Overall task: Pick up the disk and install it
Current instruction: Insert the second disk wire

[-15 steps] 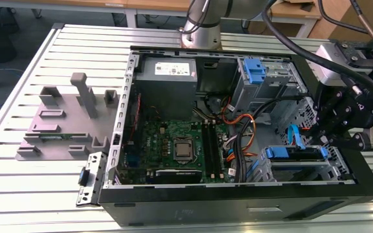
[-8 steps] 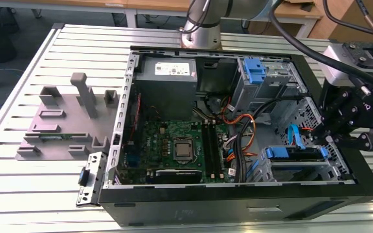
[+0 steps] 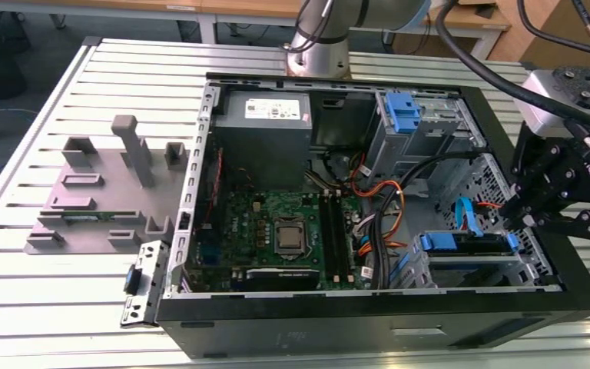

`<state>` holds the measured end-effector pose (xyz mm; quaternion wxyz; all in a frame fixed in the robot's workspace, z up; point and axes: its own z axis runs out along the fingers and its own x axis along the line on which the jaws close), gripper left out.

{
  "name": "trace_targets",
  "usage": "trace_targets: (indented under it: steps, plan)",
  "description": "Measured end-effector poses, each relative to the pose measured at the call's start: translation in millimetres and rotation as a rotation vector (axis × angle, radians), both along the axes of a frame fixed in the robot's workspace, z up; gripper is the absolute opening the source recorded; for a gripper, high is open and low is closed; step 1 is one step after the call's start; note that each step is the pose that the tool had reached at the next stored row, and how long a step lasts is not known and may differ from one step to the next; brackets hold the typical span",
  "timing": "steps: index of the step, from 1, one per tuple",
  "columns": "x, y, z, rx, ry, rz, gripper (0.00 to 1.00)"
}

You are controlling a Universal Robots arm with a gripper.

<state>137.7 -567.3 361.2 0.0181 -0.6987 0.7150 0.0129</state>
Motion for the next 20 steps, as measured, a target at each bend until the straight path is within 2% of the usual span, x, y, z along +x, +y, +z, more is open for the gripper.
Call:
trace_targets:
  steps: [6,7,8,10,12,13,17,20]
  plan:
    - [0.1,0.0,0.0,0.0003,0.0,0.0,0.25]
    - [0.1,0.0,0.0,0.0003,0.0,0.0,0.31]
    - [0.1,0.0,0.0,0.0004,0.0,0.0,0.31]
    - [0.1,0.0,0.0,0.0005,0.0,0.0,0.42]
    - [0.1,0.0,0.0,0.0005,0.0,0.0,0.42]
    - [0.1,0.0,0.0,0.0006,0.0,0.0,0.49]
    - [0.1,0.5,-0.2,0.0008,0.0,0.0,0.49]
    - [0.1,3.8,-1.1,0.0008,0.0,0.0,0.49]
